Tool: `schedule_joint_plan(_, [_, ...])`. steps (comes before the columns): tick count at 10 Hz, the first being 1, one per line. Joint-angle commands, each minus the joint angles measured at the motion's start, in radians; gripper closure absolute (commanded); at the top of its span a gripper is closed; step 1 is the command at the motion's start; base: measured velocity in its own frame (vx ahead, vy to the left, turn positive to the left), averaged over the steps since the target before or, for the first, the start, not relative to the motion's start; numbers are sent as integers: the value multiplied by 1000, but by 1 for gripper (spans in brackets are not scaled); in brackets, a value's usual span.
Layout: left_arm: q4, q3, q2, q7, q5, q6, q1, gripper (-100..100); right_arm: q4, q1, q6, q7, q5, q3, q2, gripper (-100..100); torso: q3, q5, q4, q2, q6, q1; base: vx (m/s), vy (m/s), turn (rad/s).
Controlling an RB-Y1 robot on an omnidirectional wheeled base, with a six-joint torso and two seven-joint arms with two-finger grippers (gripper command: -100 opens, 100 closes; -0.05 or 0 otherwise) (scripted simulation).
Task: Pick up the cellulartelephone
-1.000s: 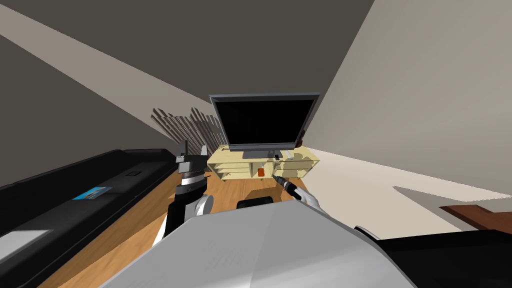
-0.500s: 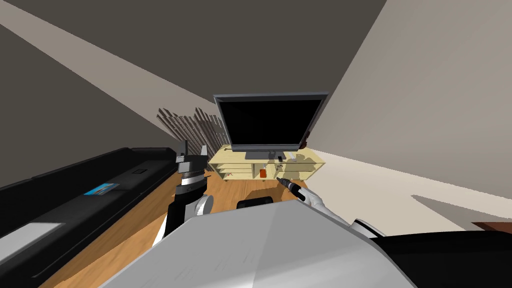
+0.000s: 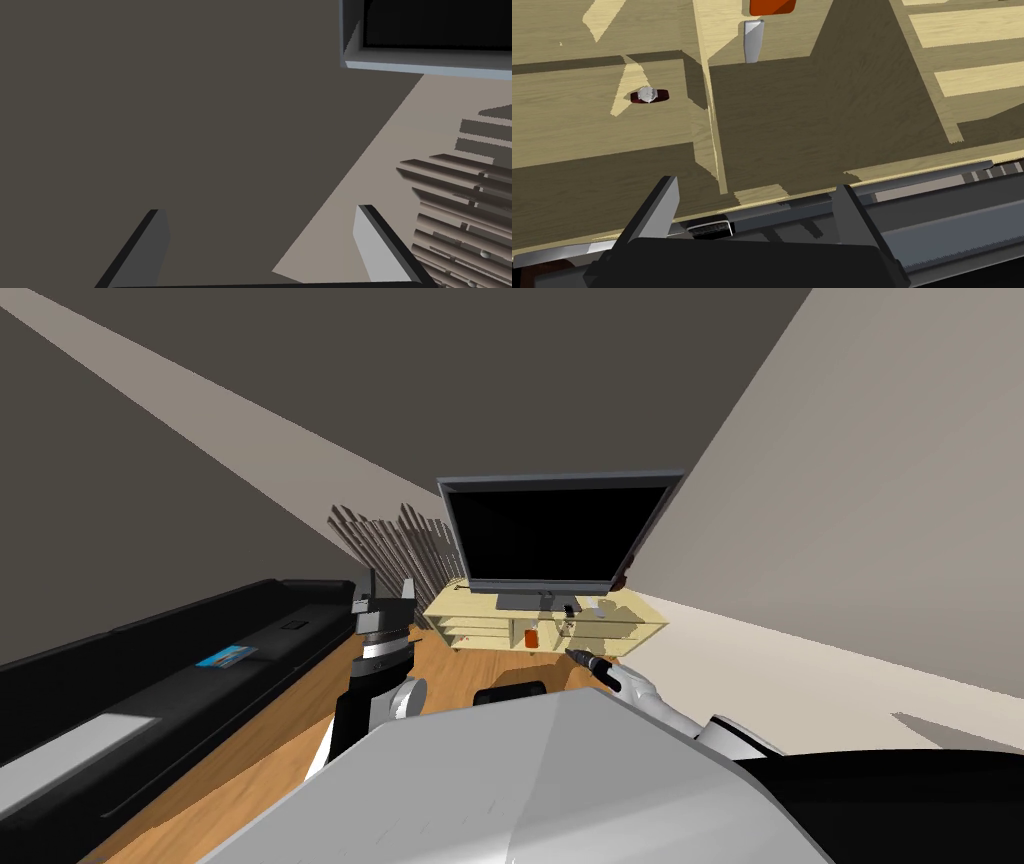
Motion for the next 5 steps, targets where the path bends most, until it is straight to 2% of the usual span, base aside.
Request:
schedule_joint_plan(1, [0,0,0,0,0,0,0,0,28,-9,-2,1,1,0,-3,-100,0,0,0,0,0,0,42,18,-9])
schedule_joint_plan(2, [0,0,0,0,0,0,0,0,61,-24,6,5,10,7,-24,-100,1,0,0,2,0,-1,57,23,112])
schedule_joint_plan(3, [0,0,0,0,0,0,0,0,71,-24,6,5,10,7,-24,-100,1,0,1,2,0,-1,63,20,47])
schedule_joint_plan(5, [0,0,0,0,0,0,0,0,143,-53,22,14,24,19,-64,-100,0,0,0,0,0,-1,114,35,124])
